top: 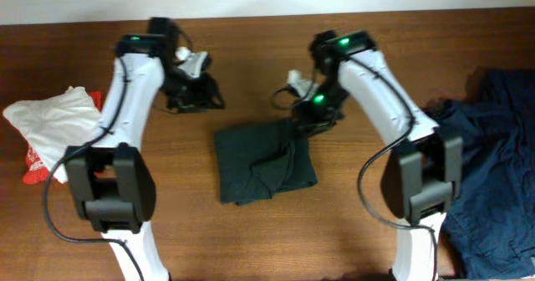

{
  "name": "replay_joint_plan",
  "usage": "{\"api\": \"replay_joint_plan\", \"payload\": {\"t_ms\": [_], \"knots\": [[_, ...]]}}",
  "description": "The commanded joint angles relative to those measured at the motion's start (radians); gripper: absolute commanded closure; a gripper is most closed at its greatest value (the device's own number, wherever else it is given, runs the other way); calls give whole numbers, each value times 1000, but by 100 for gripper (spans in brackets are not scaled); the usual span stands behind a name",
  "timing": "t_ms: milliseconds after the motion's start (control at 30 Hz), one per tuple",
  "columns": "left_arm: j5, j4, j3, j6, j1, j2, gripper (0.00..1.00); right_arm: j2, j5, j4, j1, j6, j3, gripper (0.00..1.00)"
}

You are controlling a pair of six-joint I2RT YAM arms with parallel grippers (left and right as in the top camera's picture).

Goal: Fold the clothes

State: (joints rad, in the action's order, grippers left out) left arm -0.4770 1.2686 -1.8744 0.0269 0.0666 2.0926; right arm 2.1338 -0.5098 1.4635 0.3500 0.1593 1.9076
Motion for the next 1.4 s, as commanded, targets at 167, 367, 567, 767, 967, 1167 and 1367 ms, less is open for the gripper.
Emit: {"api": "replay_joint_plan", "payload": {"t_ms": [167, 367, 567, 767, 967, 1167, 1367], "knots": [[33, 11, -21, 6, -48, 4, 48, 1, 232, -205, 276, -188, -82, 40], [34, 14, -21, 6, -50, 4, 44, 1, 336, -380, 330, -319, -280, 66], [33, 14, -21, 6, -49, 4, 43, -40, 534, -220, 284, -404, -285, 96], [33, 16, -21, 6, -48, 4, 43, -51, 608, -113, 164, -405, -285, 87], [32, 32, -21, 6, -47, 4, 39, -51, 708, -106, 80, -405, -286, 60], [32, 54, -21, 6, -47, 4, 38, -56, 627, -66, -6, -403, -286, 64], [32, 52, -13, -44, 27, 20, 38, -140, 270, -39, -8, -241, -286, 59]]}}
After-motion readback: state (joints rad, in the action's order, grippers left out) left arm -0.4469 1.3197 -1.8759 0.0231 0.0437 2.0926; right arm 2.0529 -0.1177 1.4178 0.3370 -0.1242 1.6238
